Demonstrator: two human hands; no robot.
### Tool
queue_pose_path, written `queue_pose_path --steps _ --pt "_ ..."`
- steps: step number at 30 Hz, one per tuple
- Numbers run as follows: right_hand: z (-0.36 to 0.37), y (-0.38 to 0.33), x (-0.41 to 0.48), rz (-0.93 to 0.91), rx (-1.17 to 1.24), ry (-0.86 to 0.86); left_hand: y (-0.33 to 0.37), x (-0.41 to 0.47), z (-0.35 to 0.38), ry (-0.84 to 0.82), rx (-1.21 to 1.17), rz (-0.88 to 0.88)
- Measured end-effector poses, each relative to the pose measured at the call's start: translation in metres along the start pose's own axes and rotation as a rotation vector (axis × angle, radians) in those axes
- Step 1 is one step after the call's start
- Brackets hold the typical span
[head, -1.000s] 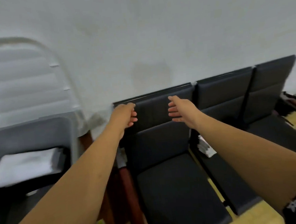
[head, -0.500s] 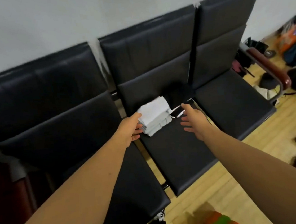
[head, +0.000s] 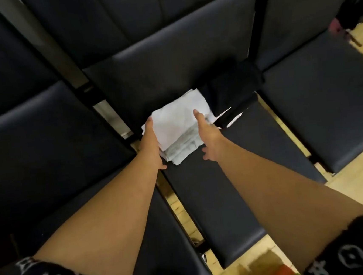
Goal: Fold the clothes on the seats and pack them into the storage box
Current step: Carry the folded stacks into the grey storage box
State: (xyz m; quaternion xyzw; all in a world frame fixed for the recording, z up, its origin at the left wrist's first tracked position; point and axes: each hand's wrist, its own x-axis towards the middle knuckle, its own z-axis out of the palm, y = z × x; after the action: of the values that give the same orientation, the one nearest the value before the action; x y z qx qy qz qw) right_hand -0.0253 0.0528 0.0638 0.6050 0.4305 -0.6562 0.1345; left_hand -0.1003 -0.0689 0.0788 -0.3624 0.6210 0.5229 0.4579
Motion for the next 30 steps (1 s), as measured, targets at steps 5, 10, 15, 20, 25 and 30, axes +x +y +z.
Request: queue_pose_path --steps 5,10,15,20,25,30 --pt "0.022 -0.001 0.061 -0.009 0.092 0.101 -0.004 0.053 -0.002 -0.103 -0.016 0.031" --pt "0.023 0.001 0.084 -0.037 0.067 0.128 -0.022 0.078 -0.005 -0.252 -0.02 0.07" --pt "0.019 0.011 0.109 -0.061 0.207 0.094 -0.029 0.092 -0.002 -0.264 0.069 0.126" --pt "0.022 0.021 0.108 -0.093 0.26 0.032 -0.04 0.096 -0.005 -0.242 0.077 0.158" --pt "0.02 0.04 0.094 -0.113 0.209 -0.018 -0.061 0.095 -0.021 -0.239 0.01 0.17" --pt "0.024 0.082 0.081 -0.041 0.133 -0.061 -0.076 0.095 -0.048 -0.202 -0.063 0.144"
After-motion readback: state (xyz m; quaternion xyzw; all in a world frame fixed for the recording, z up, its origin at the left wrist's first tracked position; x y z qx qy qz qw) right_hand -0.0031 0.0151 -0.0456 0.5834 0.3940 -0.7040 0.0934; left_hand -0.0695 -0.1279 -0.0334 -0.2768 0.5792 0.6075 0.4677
